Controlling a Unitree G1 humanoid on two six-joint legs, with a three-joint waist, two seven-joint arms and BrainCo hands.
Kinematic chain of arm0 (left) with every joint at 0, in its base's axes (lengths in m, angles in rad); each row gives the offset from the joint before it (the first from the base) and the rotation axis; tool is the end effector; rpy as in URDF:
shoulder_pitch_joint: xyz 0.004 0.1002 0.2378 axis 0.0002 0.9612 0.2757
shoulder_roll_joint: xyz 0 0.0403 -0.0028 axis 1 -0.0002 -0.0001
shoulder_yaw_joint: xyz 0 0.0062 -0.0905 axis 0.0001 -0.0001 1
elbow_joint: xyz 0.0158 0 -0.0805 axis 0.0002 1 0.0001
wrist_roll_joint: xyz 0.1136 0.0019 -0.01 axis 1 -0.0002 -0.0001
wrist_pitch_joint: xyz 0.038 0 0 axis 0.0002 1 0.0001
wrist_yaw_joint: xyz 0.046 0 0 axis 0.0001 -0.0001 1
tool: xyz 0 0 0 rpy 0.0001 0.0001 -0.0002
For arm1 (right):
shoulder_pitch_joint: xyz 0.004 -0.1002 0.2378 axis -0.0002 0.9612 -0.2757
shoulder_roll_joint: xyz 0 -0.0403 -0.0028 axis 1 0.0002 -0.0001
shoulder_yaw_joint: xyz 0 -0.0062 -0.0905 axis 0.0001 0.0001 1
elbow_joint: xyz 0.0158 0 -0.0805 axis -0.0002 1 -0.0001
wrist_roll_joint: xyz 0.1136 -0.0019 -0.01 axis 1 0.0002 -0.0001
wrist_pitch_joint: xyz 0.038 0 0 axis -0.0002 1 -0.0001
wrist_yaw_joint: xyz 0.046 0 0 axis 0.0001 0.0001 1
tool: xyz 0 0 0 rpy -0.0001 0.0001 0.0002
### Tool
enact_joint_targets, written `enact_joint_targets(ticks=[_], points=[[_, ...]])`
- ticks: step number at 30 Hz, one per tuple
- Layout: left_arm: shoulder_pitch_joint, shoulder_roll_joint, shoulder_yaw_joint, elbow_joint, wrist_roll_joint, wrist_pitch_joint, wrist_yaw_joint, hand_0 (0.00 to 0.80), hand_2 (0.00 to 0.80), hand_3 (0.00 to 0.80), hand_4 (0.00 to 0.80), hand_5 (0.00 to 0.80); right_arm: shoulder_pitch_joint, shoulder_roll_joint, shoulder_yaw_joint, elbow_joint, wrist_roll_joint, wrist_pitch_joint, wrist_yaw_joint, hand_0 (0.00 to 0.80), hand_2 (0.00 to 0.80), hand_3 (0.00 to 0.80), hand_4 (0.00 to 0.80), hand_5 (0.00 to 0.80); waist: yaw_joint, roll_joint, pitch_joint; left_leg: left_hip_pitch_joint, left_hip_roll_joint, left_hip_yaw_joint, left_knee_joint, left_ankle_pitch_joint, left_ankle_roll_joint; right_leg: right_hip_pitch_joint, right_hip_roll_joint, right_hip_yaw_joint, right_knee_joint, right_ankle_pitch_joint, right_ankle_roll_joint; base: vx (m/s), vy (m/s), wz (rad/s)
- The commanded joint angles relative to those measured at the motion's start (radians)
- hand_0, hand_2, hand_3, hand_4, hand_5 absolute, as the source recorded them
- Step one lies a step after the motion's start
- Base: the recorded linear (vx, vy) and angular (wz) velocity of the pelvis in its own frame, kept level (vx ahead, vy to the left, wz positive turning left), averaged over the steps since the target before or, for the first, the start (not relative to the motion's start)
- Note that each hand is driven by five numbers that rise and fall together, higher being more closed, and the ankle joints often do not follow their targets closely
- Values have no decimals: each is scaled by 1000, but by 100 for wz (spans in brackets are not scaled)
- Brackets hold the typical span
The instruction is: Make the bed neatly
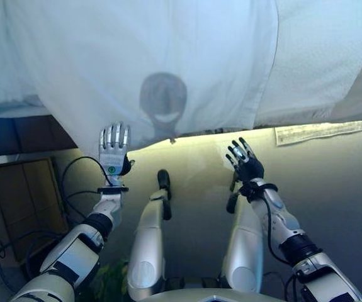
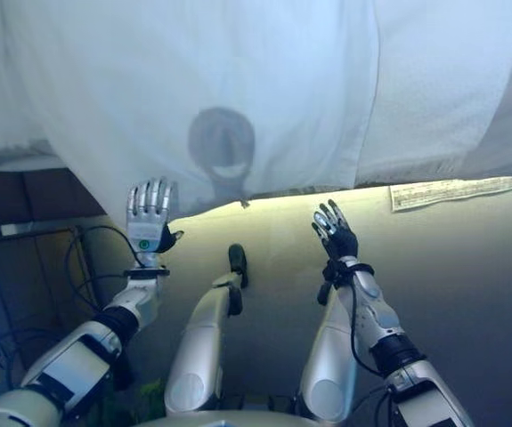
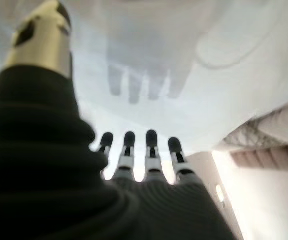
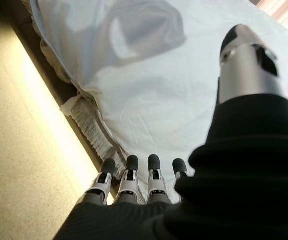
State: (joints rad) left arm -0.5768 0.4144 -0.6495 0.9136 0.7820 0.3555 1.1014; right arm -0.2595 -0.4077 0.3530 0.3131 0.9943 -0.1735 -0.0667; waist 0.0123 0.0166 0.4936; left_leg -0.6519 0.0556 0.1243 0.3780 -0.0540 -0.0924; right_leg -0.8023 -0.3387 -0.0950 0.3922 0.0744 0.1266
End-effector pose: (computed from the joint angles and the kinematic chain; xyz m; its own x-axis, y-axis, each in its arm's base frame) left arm 0.2837 0.1955 0.0122 0.8201 0.0327 0.5712 -0.5496 -0.2327 0.8024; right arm 0.2552 -0.1677 0.0510 0.9920 0.1092 -0.0636 -0.0653 0.8742 0.4811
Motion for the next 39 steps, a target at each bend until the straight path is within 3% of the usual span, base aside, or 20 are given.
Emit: enact_joint_targets(ticks=[1, 8, 12, 22, 26, 31, 32, 33, 34, 35, 39], points=[[-53, 78, 65, 14, -48, 117, 108, 0, 0, 0, 0, 0, 10, -42, 8, -162, 15, -49, -16, 0, 0, 0, 0, 0, -8, 15, 26, -118, 10, -130, -57, 186, -11, -44, -5, 15, 19, 100, 105, -6, 86, -4], [-139, 109, 43, 21, -28, 189, 87, 0, 0, 0, 0, 0, -41, -60, 21, -220, -1, -26, -84, 0, 0, 0, 0, 0, -11, 21, 26, -210, 4, -150, -24, 186, -17, -138, 0, 40, 28, 117, 114, -20, 60, 1], [-179, 115, 12, 39, 38, 220, -42, 0, 0, 0, 0, 0, -71, -69, 25, -242, -6, -10, -106, 0, 0, 0, 0, 0, -15, 23, 26, -254, -1, -153, 6, 179, -20, -176, 1, 51, 37, 127, 118, -11, 59, 1], [-233, 129, -41, 76, 27, 256, -247, 0, 0, 0, 0, 0, -127, -54, 25, -255, 8, -26, -102, 0, 0, 0, 0, 0, -17, -3, 26, -368, -1, -151, 117, 138, -20, -254, -5, 57, 63, 152, 123, -7, 12, -2], [-255, 135, -53, 97, 35, 204, -343, 0, 0, 0, 0, 0, -139, -53, 23, -247, 13, -26, -90, 0, 0, 0, 0, 0, -18, 1, 26, -401, -5, -143, 158, 124, -20, -278, -12, 67, 84, 159, 123, -1, 59, -2], [-248, 125, -64, 103, 47, 251, -443, 0, 0, 0, 0, 0, -146, -53, 11, -250, 13, -9, -83, 0, 0, 0, 0, 0, -21, 8, 26, -432, -8, -134, 191, 113, -18, -303, -12, 76, 98, 163, 124, 3, 53, -5], [-247, 122, -65, 110, 44, 264, -454, 125, 125, 125, 125, 125, -149, -52, 13, -248, 12, -10, -84, 0, 0, 0, 0, 0, -21, 7, 26, -439, -7, -134, 198, 112, -18, -309, -11, 79, 102, 164, 124, 79, 14, -6], [-242, 118, -67, 114, 42, 273, -460, 329, 329, 329, 329, 329, -147, -51, 16, -247, 13, -9, -86, 0, 0, 0, 0, 0, -19, 7, 26, -425, 0, -137, 210, 81, -23, -298, -6, 83, 119, 135, 129, 78, 6, -7], [-245, 118, -69, 117, 40, 282, -465, 593, 593, 593, 593, 593, -148, -49, 15, -247, 12, -10, -86, 0, 0, 0, 0, 0, -19, 5, 26, -433, 2, -136, 216, 79, -23, -305, -5, 85, 122, 137, 129, 79, -1, -7], [-248, 117, -71, 118, 40, 285, -466, 800, 800, 800, 800, 800, -149, -47, 14, -247, 11, -12, -87, 0, 0, 0, 0, 0, -19, 4, 26, -438, 3, -136, 221, 78, -23, -308, -5, 87, 124, 139, 129, -3, 1, -7], [-258, 128, -72, 117, 31, 290, -463, 800, 800, 800, 800, 800, -151, -44, 7, -245, 11, -17, -84, 0, 0, 0, 0, 0, -18, -3, 26, -447, 10, -137, 228, 75, -24, -313, -4, 82, 120, 144, 128, -5, -12, -3]])
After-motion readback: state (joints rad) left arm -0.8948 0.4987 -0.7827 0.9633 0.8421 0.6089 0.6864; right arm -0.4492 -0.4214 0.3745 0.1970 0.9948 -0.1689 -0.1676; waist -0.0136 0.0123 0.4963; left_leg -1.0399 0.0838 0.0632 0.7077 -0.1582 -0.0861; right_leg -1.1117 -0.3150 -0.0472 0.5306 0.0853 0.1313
